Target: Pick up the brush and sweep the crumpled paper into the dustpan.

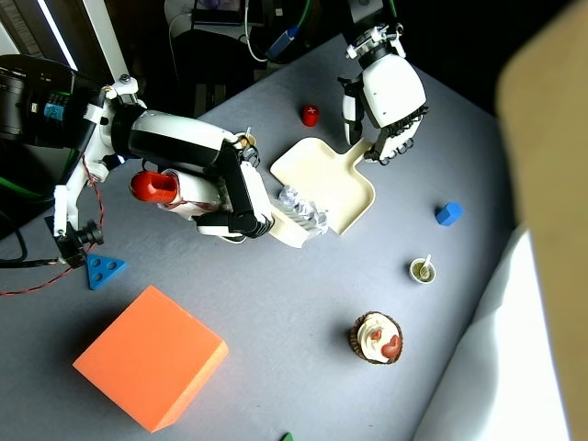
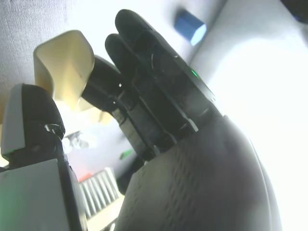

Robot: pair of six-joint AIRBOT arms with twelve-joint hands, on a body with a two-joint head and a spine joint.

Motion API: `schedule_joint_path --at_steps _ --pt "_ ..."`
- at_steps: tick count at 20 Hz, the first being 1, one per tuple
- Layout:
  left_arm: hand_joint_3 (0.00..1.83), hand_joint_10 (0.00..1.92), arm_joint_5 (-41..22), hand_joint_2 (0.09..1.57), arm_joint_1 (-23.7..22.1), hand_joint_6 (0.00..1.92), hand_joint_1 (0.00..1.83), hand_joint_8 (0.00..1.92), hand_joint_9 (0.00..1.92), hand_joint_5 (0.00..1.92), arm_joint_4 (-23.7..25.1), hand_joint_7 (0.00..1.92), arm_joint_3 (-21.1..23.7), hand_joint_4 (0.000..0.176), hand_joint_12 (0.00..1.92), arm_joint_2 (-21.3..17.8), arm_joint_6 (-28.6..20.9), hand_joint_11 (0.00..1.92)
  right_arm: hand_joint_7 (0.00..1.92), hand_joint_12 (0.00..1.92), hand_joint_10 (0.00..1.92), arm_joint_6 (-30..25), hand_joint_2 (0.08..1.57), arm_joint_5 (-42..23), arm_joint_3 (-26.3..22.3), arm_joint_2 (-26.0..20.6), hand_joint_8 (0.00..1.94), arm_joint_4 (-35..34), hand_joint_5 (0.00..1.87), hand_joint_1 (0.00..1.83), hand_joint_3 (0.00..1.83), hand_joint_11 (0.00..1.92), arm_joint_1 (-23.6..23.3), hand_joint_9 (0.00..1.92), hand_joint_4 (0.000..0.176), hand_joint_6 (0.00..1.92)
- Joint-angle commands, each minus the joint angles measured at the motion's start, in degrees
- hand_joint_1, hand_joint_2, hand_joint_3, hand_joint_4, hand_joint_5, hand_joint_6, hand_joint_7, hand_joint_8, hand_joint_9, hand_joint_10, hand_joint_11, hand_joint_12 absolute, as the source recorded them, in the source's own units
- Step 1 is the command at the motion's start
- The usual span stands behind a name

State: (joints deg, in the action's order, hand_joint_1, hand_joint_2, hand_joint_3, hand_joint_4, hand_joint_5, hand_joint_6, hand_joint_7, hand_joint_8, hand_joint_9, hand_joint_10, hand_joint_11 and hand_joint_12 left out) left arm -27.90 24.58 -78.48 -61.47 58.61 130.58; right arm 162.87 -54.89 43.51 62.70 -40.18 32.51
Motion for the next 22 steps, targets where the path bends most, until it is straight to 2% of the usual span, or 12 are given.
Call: schedule_joint_path --at_steps 1,7,13,14,22 --pt "0.0 0.0 -2.92 1.06 -0.24 0.89 1.26 0.6 1.04 1.13 2.08 1.11 -0.07 0.0 0.07 -0.49 0.09 1.0 1.15 1.92 1.92 1.75 1.43 -2.93 -0.52 -0.59 1.94 3.39 0.99 0.76 0.0 1.07 -1.05 1.11 0.058 1.92" --pt "0.0 0.0 -3.22 1.05 -0.45 0.85 1.27 0.57 1.03 1.15 2.07 1.13 0.02 0.0 0.07 -0.49 0.06 1.0 1.18 1.92 1.92 9.15 1.45 2.6 0.47 0.59 1.94 -2.39 1.08 0.72 0.0 1.11 -2.94 1.13 0.067 1.92" --pt "0.0 0.0 -3.39 1.06 -0.54 0.9 1.26 0.59 1.05 1.12 2.02 1.12 0.03 0.0 0.07 -0.48 0.06 0.98 1.21 1.92 1.92 9.15 1.45 2.99 3.58 4.22 1.94 -2.32 1.12 0.74 0.0 1.21 -2.92 1.19 0.069 1.92" --pt "0.0 0.0 -3.38 1.05 -0.54 0.86 1.26 0.57 1.05 1.15 2.02 1.13 0.02 0.0 0.08 -0.49 0.06 0.98 1.21 1.92 1.92 9.15 1.45 3.0 4.15 4.62 1.94 -2.32 1.12 0.74 0.0 1.22 -2.92 1.19 0.069 1.92" --pt "0.0 0.0 -3.41 1.05 -0.53 0.87 1.26 0.61 1.04 1.14 1.99 1.12 0.01 0.0 0.08 -0.48 0.07 0.97 1.23 1.92 1.92 9.16 1.47 4.41 8.59 6.37 1.94 -2.47 1.13 0.76 0.0 1.22 -3.38 1.2 0.071 1.92"
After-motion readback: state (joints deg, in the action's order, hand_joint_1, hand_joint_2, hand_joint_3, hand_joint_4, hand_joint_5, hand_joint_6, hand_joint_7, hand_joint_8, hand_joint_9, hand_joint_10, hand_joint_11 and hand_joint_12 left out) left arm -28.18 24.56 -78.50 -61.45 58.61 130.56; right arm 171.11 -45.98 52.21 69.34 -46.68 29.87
